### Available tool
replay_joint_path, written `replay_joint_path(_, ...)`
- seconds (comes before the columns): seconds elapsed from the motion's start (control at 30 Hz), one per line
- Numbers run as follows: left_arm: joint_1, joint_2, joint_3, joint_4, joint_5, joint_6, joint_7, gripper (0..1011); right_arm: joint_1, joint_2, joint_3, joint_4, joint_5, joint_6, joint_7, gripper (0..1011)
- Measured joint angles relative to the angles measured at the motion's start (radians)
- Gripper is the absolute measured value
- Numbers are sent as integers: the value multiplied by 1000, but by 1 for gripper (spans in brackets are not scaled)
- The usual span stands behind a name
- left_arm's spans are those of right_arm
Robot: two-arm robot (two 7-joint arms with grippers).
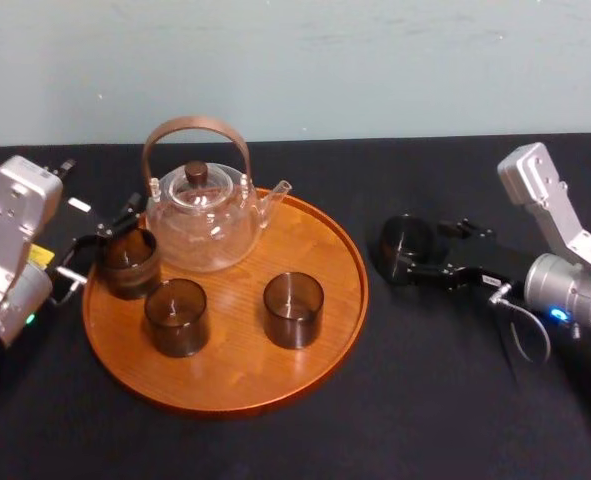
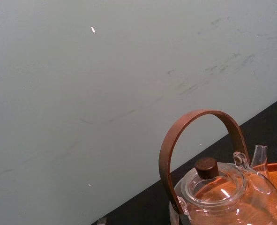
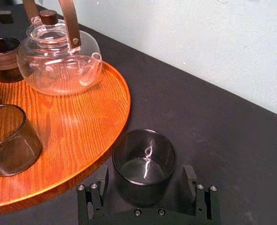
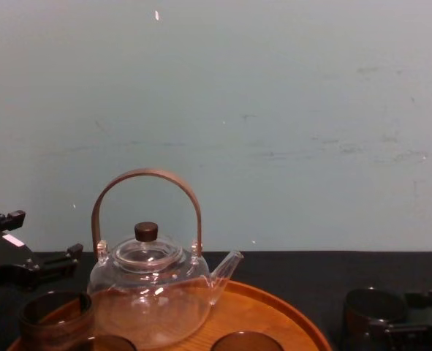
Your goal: Pick up the glass from the table and place it on the tray.
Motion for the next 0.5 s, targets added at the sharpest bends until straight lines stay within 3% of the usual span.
replay_joint_path(0.5,0,0,0,0,0,0,0,1001,77,-57,-38,90,-38,-8,24,1002)
